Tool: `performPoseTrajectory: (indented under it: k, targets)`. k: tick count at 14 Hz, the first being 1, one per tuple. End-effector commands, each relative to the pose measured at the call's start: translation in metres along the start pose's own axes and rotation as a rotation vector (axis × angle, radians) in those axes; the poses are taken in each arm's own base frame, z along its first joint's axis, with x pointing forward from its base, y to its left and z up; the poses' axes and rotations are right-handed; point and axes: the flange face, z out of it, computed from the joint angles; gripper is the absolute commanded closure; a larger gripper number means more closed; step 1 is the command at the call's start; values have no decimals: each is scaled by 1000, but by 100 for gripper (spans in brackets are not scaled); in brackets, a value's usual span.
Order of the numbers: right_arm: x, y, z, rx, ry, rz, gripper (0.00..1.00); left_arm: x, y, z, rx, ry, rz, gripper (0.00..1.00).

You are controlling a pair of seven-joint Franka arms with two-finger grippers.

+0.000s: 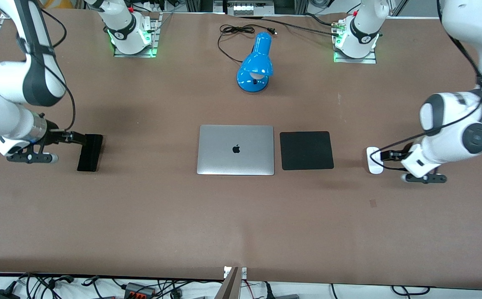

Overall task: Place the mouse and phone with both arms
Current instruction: 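Lower the right gripper onto the phone while the left gripper reaches the mouse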

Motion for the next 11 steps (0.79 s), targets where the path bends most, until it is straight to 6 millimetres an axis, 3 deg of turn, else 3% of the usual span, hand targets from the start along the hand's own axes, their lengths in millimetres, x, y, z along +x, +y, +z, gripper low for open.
performPoseTrajectory:
  k: [1, 3, 5, 7, 9, 11]
  targets:
    - [10, 16, 42, -3, -16, 9, 0, -17, 9, 40, 14, 88, 32, 0]
    - [14, 22, 75, 1, -28, 20, 0, -21, 9, 63, 18, 121, 34, 0]
    - [18, 27, 105, 3, -26, 34, 0, -23, 9, 71, 17, 112, 32, 0]
    - [21, 26, 115, 5, -11, 37, 0, -24, 7, 78, 16, 102, 29, 1]
    - [21, 26, 133, 5, -22, 70, 0, -25, 7, 88, 15, 86, 28, 7]
    - [20, 35, 137, 6, -28, 83, 0, -26, 7, 97, 15, 72, 28, 17]
